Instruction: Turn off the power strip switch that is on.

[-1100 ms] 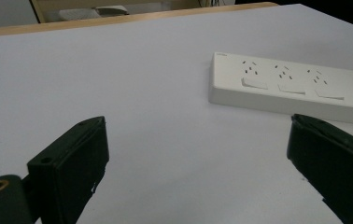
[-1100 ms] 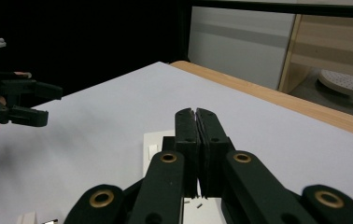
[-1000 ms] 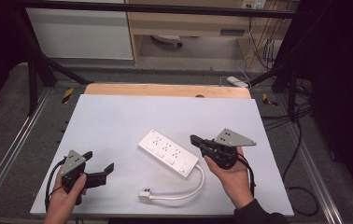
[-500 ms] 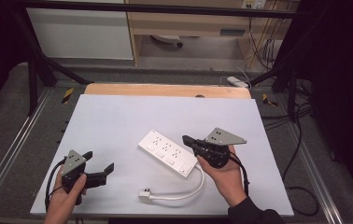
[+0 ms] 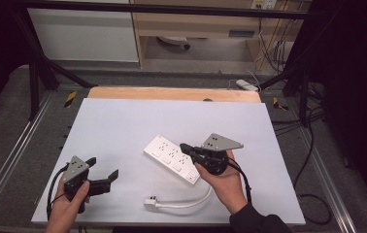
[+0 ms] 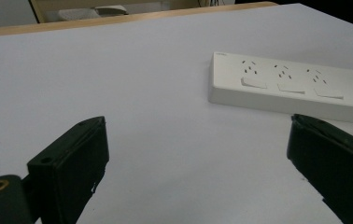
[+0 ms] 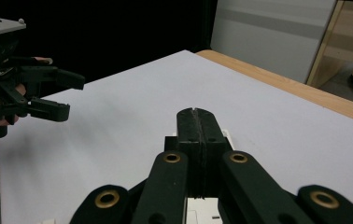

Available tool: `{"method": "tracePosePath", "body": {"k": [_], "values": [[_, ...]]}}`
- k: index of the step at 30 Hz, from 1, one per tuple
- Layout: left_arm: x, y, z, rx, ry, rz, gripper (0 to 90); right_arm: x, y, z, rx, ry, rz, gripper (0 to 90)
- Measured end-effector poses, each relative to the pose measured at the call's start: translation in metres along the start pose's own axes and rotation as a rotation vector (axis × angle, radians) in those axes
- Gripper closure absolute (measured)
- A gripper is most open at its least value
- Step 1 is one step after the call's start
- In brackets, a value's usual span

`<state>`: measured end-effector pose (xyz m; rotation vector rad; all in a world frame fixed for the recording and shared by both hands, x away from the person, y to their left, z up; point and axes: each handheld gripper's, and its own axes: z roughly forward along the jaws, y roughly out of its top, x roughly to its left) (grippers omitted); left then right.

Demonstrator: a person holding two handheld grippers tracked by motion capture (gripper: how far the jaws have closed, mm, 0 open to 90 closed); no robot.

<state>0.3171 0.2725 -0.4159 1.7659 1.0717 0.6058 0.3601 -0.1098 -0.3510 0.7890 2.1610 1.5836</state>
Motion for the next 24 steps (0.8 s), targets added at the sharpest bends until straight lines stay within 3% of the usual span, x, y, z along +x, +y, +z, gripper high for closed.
{"method": "tracePosePath", "body": {"k": [24], "values": [[0.000, 0.001, -0.001, -0.007, 0.000, 0.000, 5.7, 0.013, 0.000, 0.041, 0.060, 0.058, -0.010, 90.0]]}}
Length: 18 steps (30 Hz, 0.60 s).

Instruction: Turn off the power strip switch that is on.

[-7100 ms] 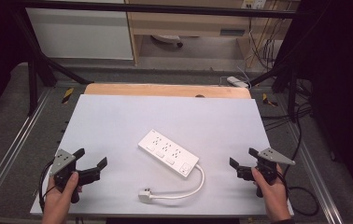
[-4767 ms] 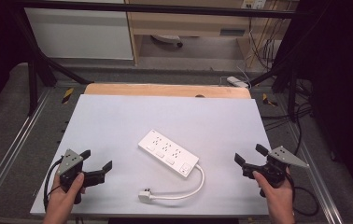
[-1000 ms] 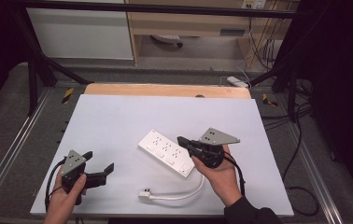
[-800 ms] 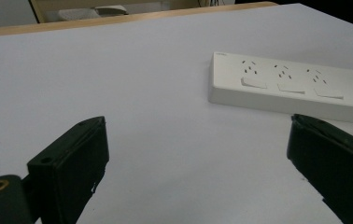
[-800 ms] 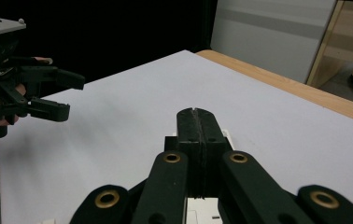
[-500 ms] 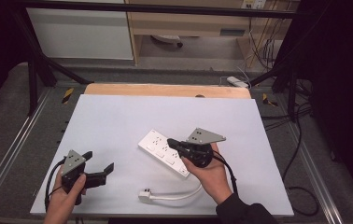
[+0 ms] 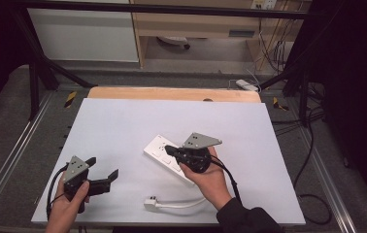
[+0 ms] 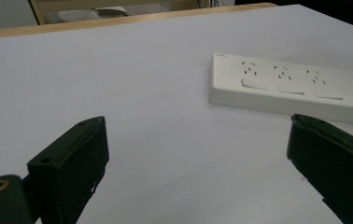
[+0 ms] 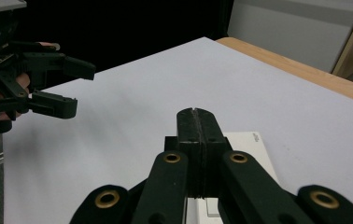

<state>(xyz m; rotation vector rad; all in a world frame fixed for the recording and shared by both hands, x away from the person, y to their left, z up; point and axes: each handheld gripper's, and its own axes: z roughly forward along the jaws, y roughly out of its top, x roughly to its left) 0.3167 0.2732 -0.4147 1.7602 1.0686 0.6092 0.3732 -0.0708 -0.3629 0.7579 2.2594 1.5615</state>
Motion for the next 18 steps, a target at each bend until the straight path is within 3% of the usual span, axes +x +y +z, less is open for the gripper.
{"method": "tracePosePath", "body": {"k": [18], "values": [[-0.001, -0.001, 0.002, 0.018, -0.003, 0.006, 5.6, 0.006, -0.006, 0.032, 0.059, 0.036, -0.004, 90.0]]}}
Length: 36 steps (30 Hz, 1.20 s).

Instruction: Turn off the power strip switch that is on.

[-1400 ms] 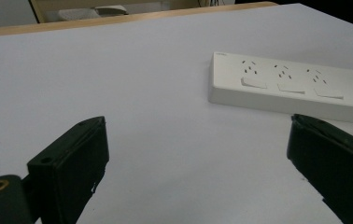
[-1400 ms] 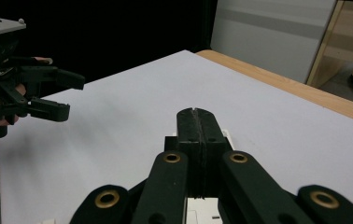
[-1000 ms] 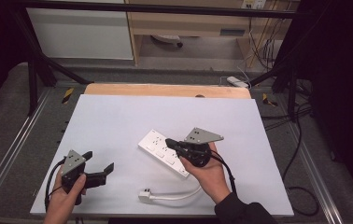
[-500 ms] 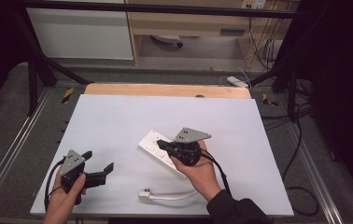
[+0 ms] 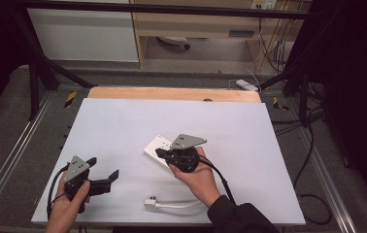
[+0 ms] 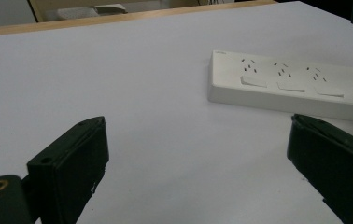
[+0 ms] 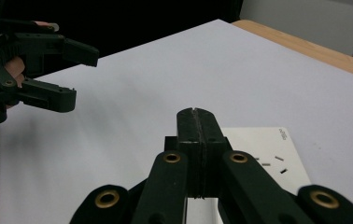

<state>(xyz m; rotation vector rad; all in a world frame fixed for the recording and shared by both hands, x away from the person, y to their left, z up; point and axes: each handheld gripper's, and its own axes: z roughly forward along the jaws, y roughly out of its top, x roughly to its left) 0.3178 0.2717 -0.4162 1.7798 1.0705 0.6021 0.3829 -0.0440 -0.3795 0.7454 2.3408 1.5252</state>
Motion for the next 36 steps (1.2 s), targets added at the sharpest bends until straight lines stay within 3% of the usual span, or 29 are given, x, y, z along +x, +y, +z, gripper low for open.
{"method": "tracePosePath", "body": {"k": [20, 36], "values": [[0.001, 0.000, 0.000, 0.002, 0.004, 0.005, 5.6, -0.005, -0.005, 0.019, 0.039, 0.006, 0.021, 90.0], [0.002, 0.000, 0.000, -0.003, 0.002, -0.001, 5.6, -0.009, -0.006, 0.024, 0.057, -0.001, 0.024, 90.0]]}}
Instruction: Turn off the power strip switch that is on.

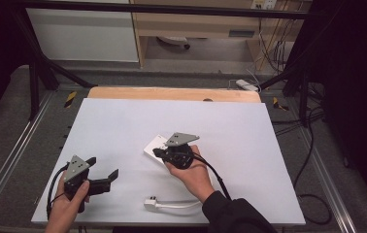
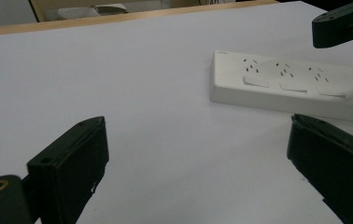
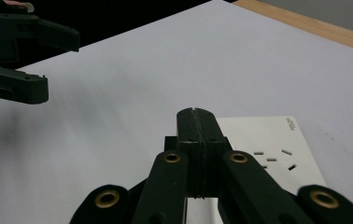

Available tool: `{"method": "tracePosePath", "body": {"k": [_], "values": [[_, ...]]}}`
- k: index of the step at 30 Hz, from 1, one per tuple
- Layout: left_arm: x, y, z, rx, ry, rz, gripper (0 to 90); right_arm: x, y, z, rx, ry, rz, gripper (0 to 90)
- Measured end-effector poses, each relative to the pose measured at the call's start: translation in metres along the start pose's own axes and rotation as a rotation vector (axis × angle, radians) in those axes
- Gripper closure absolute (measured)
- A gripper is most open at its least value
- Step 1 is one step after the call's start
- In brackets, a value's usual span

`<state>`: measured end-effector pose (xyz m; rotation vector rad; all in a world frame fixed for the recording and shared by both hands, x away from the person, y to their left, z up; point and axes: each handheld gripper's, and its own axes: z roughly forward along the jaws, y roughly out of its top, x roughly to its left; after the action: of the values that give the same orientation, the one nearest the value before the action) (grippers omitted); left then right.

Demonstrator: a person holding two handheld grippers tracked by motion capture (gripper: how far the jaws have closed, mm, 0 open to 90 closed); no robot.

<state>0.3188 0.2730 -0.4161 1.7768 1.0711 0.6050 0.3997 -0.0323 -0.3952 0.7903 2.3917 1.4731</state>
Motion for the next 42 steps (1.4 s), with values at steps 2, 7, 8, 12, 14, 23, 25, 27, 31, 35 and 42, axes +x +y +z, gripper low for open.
{"method": "tracePosePath", "body": {"k": [2, 7, 8, 12, 14, 23, 25, 27, 31, 35, 42], "values": [[0.000, 0.000, 0.000, 0.003, 0.001, -0.001, 5.6, 0.000, 0.000, 0.000, 0.004, 0.000, -0.001, 90.0], [0.001, 0.000, 0.000, 0.000, 0.003, -0.003, 5.6, -0.002, -0.001, 0.002, 0.015, -0.003, -0.002, 90.0], [0.001, 0.000, 0.000, 0.000, 0.003, -0.002, 5.6, -0.002, -0.002, 0.003, 0.020, -0.003, -0.003, 90.0], [0.000, 0.000, -0.001, -0.002, 0.004, -0.004, 5.6, -0.002, -0.003, 0.006, 0.033, -0.001, -0.006, 90.0], [0.001, 0.000, -0.001, -0.002, 0.004, -0.005, 5.6, -0.002, -0.003, 0.006, 0.037, 0.000, -0.006, 90.0], [0.002, 0.000, 0.000, 0.001, 0.005, -0.008, 5.6, -0.002, -0.005, 0.009, 0.055, 0.003, -0.003, 90.0], [0.002, 0.000, 0.000, 0.001, 0.006, -0.007, 5.6, -0.002, -0.005, 0.009, 0.064, 0.003, -0.007, 90.0], [0.002, 0.000, 0.000, 0.002, 0.007, -0.005, 5.6, -0.002, -0.006, 0.010, 0.071, 0.005, -0.004, 90.0], [0.001, -0.001, 0.000, 0.004, 0.008, -0.006, 5.6, -0.002, -0.007, 0.012, 0.081, 0.009, -0.006, 90.0], [0.003, -0.001, 0.000, 0.003, 0.012, -0.011, 5.6, -0.002, -0.007, 0.014, 0.085, 0.004, -0.006, 90.0], [0.002, -0.001, 0.000, 0.007, 0.013, -0.007, 5.6, -0.009, -0.008, 0.018, 0.091, -0.012, 0.009, 90.0]]}}
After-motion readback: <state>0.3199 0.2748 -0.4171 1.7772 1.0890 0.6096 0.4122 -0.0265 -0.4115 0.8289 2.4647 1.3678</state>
